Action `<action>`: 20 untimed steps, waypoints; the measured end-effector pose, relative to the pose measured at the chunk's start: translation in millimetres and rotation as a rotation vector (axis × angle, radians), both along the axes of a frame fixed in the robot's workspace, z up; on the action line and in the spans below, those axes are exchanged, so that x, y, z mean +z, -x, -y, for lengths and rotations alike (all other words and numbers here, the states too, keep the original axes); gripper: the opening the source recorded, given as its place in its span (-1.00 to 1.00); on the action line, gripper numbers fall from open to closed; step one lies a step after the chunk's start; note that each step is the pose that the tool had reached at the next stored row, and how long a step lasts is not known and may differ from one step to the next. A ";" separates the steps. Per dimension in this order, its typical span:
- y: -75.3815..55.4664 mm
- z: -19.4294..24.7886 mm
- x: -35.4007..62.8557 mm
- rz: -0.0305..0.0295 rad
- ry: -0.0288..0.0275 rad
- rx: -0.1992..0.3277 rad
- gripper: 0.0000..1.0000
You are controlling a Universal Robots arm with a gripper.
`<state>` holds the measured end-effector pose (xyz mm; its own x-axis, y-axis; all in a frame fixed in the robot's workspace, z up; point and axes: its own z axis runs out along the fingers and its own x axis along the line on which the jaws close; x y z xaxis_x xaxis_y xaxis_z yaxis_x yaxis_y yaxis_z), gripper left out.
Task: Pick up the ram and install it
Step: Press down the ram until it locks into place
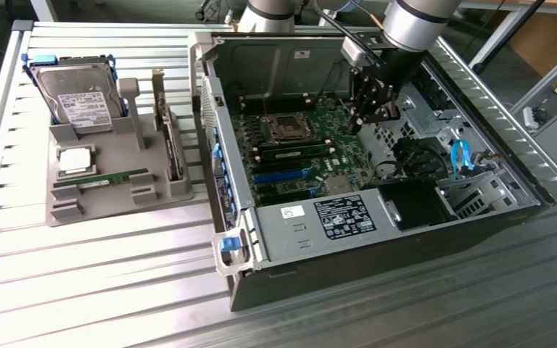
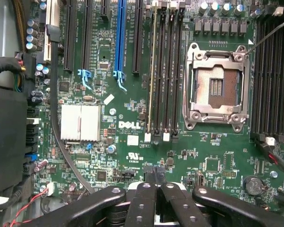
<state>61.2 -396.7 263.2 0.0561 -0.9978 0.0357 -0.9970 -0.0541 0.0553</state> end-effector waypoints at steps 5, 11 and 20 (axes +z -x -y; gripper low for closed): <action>16.2 0.0 -0.5 0.0000 -0.0001 0.000 -0.81; 35.2 0.2 -7.1 0.0000 -0.0001 0.000 -0.81; 38.7 5.4 -16.9 0.0000 -0.0001 0.000 -0.81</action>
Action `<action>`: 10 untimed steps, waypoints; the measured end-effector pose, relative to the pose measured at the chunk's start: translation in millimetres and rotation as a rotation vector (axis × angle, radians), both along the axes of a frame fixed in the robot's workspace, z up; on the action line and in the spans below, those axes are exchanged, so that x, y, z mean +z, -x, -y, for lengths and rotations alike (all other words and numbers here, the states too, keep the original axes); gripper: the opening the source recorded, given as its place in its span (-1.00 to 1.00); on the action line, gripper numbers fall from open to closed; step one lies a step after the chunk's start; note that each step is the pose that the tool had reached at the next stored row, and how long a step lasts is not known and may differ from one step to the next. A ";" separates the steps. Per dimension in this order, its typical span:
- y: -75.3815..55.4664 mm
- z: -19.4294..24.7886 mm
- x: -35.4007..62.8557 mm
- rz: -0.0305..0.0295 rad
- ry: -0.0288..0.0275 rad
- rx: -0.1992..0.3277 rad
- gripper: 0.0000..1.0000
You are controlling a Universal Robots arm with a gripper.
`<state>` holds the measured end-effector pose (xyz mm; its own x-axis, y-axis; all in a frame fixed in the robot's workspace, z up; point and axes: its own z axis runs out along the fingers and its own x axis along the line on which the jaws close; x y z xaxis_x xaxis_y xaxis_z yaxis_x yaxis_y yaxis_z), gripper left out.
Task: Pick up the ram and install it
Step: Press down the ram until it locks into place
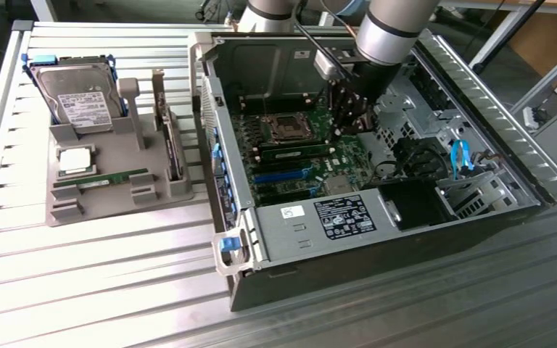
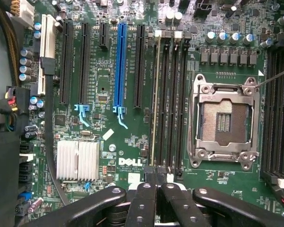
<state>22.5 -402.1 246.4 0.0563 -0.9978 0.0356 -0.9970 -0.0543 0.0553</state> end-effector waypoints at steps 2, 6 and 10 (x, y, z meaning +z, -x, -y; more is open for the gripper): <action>0.1 1.2 -4.6 0.0000 0.0000 0.000 -0.81; 0.3 1.3 -13.8 0.0000 0.0004 0.000 -0.81; 0.7 1.3 4.4 0.0052 -0.0001 0.000 -0.81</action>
<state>21.8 -403.4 250.8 0.0558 -0.9978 0.0358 -0.9973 -0.0540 0.0501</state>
